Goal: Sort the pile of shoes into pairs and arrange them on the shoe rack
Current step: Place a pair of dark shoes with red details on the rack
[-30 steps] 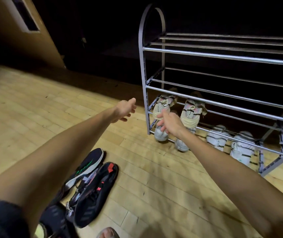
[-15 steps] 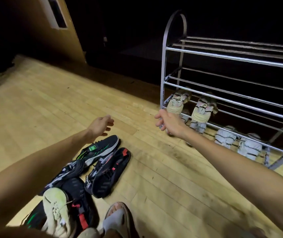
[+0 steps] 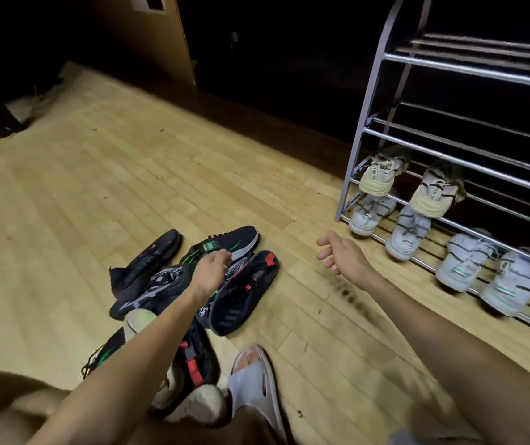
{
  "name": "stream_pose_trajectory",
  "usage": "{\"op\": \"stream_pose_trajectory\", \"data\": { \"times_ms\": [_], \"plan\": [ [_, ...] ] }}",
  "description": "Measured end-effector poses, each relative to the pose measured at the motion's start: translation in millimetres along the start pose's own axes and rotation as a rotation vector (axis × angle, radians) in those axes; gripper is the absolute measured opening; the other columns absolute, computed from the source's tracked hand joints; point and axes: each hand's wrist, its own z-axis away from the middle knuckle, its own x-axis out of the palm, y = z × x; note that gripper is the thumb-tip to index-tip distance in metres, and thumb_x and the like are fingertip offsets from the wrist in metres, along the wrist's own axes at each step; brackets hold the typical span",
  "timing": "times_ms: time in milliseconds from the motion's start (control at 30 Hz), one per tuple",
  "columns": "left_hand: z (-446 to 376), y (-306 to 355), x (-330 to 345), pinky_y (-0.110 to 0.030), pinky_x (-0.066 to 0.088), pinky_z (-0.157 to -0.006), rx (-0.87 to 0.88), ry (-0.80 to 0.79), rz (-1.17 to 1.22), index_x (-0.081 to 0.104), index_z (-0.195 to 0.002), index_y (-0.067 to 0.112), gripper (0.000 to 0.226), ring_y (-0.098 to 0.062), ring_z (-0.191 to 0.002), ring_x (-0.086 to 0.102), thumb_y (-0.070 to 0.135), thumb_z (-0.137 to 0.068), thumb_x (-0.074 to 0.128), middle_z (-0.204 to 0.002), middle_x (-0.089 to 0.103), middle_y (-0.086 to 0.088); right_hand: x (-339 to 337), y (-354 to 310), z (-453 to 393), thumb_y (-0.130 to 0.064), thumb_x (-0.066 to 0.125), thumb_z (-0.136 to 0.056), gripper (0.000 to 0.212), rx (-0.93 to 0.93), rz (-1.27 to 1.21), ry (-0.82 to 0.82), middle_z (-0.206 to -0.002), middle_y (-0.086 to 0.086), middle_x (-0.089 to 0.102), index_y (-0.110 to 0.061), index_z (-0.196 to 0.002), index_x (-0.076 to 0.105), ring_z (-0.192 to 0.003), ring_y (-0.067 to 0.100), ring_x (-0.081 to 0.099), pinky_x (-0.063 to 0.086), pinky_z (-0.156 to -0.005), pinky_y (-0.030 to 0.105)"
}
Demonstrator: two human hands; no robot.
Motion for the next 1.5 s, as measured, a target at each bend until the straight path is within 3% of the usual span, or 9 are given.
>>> {"op": "stream_pose_trajectory", "data": {
  "times_ms": [167, 300, 567, 833, 1000, 1167, 1267, 1400, 1500],
  "plan": [
    [2.6, -31.4, 15.2, -0.034, 0.034, -0.064, -0.119, 0.055, 0.166, 0.059, -0.075, 0.012, 0.030, -0.019, -0.065, 0.045, 0.037, -0.090, 0.050, -0.073, 0.058, -0.004, 27.9, 16.0, 9.7, -0.046, 0.026, -0.106, 0.050, -0.005, 0.073, -0.023, -0.088, -0.001, 0.069, -0.020, -0.107, 0.069, -0.086, 0.019, 0.062, 0.045, -0.080, 0.031],
    [-2.4, -71.0, 15.3, -0.040, 0.046, -0.083, -0.261, 0.235, 0.029, 0.064, -0.100, 0.002, 0.036, -0.031, -0.089, 0.058, 0.033, -0.097, 0.045, -0.107, 0.065, -0.024, 44.5, 28.4, 19.8, -0.046, 0.026, -0.105, 0.049, 0.037, 0.133, -0.083, -0.091, -0.005, 0.068, -0.022, -0.110, 0.068, -0.088, 0.017, 0.058, 0.040, -0.079, 0.029],
    [-1.8, -115.0, 15.0, -0.033, 0.042, -0.089, -0.363, 0.256, -0.128, 0.063, -0.113, 0.004, 0.028, -0.032, -0.106, 0.059, 0.021, -0.092, 0.060, -0.116, 0.066, -0.017, 66.0, 46.5, 25.1, -0.049, 0.021, -0.105, 0.055, 0.110, 0.170, -0.170, -0.103, -0.003, 0.068, -0.021, -0.125, 0.064, -0.104, 0.017, 0.057, 0.041, -0.098, 0.034],
    [-3.5, -133.8, 20.9, -0.033, 0.045, -0.090, -0.371, 0.245, -0.271, 0.062, -0.113, 0.006, 0.027, -0.034, -0.109, 0.061, 0.008, -0.086, 0.063, -0.113, 0.067, -0.018, 79.6, 47.0, 20.9, -0.045, 0.021, -0.105, 0.053, 0.128, 0.198, -0.206, -0.107, 0.000, 0.068, -0.020, -0.125, 0.063, -0.106, 0.020, 0.058, 0.041, -0.097, 0.033],
    [6.3, -122.3, 28.9, -0.029, 0.044, -0.071, -0.309, 0.350, 0.105, 0.065, -0.088, 0.006, 0.008, -0.025, -0.083, 0.058, 0.005, -0.086, 0.057, -0.084, 0.063, -0.009, 81.8, 43.6, 20.7, -0.044, 0.022, -0.104, 0.051, 0.116, 0.216, -0.219, -0.106, -0.003, 0.066, -0.022, -0.127, 0.063, -0.109, 0.020, 0.058, 0.042, -0.099, 0.035],
    [5.7, -83.9, 11.9, -0.025, 0.051, -0.061, -0.170, 0.234, 0.255, 0.070, -0.087, 0.015, 0.022, -0.016, -0.067, 0.058, 0.002, -0.087, 0.053, -0.076, 0.065, -0.002, 67.5, 30.2, 21.5, -0.048, 0.029, -0.101, 0.049, 0.008, 0.152, -0.143, -0.127, 0.001, 0.063, -0.023, -0.129, 0.061, -0.123, 0.021, 0.053, 0.038, -0.094, 0.028],
    [7.3, -60.3, 5.2, -0.020, 0.053, -0.063, -0.069, 0.169, 0.225, 0.074, -0.096, 0.014, 0.025, -0.013, -0.073, 0.063, 0.003, -0.091, 0.052, -0.085, 0.070, -0.002, 50.3, 17.8, 19.6, -0.047, 0.034, -0.103, 0.052, -0.113, 0.190, -0.049, -0.150, 0.002, 0.047, -0.023, -0.147, 0.046, -0.139, 0.021, 0.040, 0.030, -0.110, 0.030],
    [21.4, -35.0, 17.8, -0.015, 0.050, -0.054, -0.020, 0.045, 0.200, 0.076, -0.090, 0.016, 0.029, -0.013, -0.071, 0.064, 0.002, -0.092, 0.051, -0.082, 0.073, 0.000, 21.3, 12.3, 25.1, -0.057, 0.038, -0.099, 0.058, -0.109, 0.225, 0.001, -0.155, 0.000, 0.039, -0.031, -0.151, 0.039, -0.143, 0.020, 0.034, 0.026, -0.114, 0.034],
    [33.0, -16.5, 31.3, -0.022, 0.056, -0.066, -0.017, -0.163, 0.220, 0.078, -0.094, 0.013, 0.030, -0.017, -0.077, 0.070, 0.002, -0.093, 0.049, -0.088, 0.077, -0.005, 1.1, 18.4, 38.0, -0.063, 0.041, -0.096, 0.062, -0.080, 0.245, -0.033, -0.156, 0.000, 0.038, -0.032, -0.150, 0.040, -0.144, 0.021, 0.033, 0.025, -0.117, 0.036]
  ]
}}
